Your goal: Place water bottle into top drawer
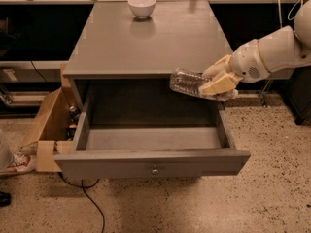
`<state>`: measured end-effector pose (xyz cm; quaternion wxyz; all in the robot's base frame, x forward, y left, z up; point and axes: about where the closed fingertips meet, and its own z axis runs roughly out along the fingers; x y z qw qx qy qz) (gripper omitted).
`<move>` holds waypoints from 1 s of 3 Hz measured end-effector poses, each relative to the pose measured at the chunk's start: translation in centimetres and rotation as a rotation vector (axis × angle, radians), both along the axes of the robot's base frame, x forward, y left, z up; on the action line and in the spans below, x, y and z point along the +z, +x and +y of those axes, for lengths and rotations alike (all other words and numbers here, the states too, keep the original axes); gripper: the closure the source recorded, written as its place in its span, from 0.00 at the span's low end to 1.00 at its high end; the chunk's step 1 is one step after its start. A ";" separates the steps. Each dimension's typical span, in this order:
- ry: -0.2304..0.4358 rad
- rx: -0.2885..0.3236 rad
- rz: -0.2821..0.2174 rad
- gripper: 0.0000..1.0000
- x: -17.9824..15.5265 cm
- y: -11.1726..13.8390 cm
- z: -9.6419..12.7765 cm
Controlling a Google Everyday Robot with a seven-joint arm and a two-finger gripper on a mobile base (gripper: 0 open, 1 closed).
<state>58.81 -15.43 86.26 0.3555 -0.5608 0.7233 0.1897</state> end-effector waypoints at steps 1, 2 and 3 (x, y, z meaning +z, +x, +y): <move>0.000 0.000 0.000 1.00 0.0 0.0 0.0; -0.045 -0.022 0.051 1.00 -3.4 0.4 0.8; -0.083 -0.046 0.112 1.00 -7.8 0.7 2.1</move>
Offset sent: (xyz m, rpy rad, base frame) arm 0.0088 0.0146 -0.0848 -0.1165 0.1282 -0.0645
